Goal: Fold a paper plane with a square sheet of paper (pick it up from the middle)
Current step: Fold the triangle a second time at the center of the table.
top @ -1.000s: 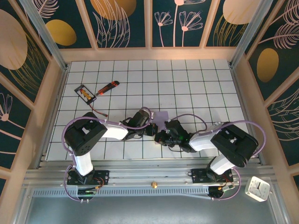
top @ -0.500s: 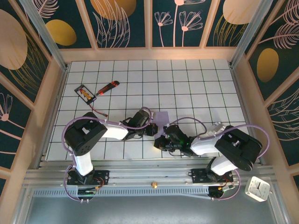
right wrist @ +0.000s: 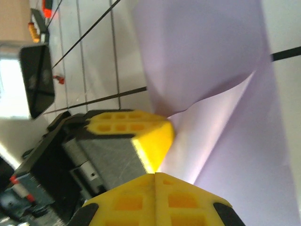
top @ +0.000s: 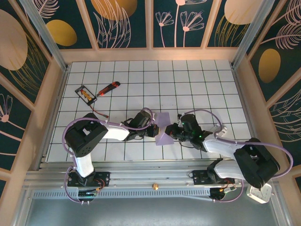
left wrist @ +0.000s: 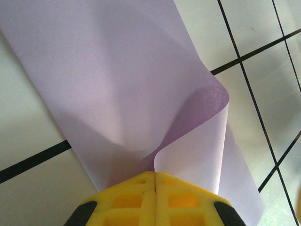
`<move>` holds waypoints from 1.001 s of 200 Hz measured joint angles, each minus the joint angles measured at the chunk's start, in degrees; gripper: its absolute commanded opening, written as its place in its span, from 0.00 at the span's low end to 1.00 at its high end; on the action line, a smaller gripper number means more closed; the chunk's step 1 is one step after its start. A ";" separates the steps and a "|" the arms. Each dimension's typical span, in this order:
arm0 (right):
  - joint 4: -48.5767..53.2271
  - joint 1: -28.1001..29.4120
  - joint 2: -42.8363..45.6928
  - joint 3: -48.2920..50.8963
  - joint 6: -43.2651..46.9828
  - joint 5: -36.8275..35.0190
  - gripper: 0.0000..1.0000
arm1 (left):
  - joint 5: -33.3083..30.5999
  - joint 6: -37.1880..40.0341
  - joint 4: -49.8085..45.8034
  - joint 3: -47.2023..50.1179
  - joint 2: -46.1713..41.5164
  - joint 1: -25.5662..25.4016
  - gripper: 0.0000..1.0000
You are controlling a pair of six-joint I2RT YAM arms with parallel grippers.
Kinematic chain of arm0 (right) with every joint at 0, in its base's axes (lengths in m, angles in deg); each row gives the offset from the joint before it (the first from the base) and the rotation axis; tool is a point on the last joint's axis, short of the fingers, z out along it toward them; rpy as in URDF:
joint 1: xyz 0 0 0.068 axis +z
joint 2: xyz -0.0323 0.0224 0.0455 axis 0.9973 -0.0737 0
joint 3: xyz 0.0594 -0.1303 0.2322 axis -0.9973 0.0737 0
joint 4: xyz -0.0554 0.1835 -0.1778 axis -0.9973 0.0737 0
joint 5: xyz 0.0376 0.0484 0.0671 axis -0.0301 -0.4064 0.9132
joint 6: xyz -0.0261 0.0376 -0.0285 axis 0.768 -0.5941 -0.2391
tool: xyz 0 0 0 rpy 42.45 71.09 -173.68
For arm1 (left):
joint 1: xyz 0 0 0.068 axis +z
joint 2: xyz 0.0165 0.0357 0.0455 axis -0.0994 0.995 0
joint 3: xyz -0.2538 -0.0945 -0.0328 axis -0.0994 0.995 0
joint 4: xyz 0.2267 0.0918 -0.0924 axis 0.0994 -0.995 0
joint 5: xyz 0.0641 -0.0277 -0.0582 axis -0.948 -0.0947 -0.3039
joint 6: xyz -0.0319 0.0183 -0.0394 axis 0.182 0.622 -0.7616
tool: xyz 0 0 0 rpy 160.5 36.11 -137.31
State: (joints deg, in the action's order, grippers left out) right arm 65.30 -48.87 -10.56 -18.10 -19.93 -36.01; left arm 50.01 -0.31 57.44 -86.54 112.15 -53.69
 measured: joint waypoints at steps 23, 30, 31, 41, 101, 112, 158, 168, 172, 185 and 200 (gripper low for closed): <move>-0.02 -0.61 -4.17 -2.34 0.90 0.09 0.00 | 0.00 0.04 -0.61 -0.35 0.04 0.00 0.00; -0.11 -0.61 -5.40 -3.15 1.22 0.17 0.00 | 0.00 0.09 -0.74 -0.44 0.07 0.00 0.00; -0.15 -0.61 -5.55 -3.23 1.29 0.20 0.00 | 0.00 0.11 -0.76 -0.44 0.07 0.00 0.00; -0.42 -0.61 -7.10 -4.22 1.57 0.48 0.00 | 0.00 0.17 -0.92 -0.50 0.07 0.00 0.00; -1.60 -2.01 -15.10 -6.82 3.54 1.57 0.00 | 0.00 0.20 -1.09 -0.63 0.07 0.00 0.00; -1.64 -2.45 -15.98 -6.82 4.00 1.60 0.00 | 0.00 0.22 -1.18 -0.70 0.13 0.00 0.00; -2.91 -3.08 -16.28 -5.22 5.05 1.66 0.00 | 0.00 1.05 -2.10 -1.62 0.48 0.00 0.00; -3.26 -3.15 -16.28 -5.07 5.35 1.66 0.00 | -0.02 1.25 -2.40 -1.84 0.55 0.00 0.00; -3.43 -3.19 -16.31 -4.96 5.46 1.66 0.00 | -0.02 1.29 -2.54 -1.95 0.55 0.00 0.00; -3.82 -3.23 -16.31 -4.74 5.90 1.73 0.00 | -0.04 1.51 -3.02 -2.27 0.55 0.00 0.05; -4.26 -3.37 -16.44 -4.61 6.05 1.97 0.00 | -0.09 1.66 -3.96 -2.75 0.55 -0.02 0.17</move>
State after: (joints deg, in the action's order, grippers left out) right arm 61.04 -52.23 -27.00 -22.71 -13.87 -34.04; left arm 49.92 1.35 53.49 -89.30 112.69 -53.71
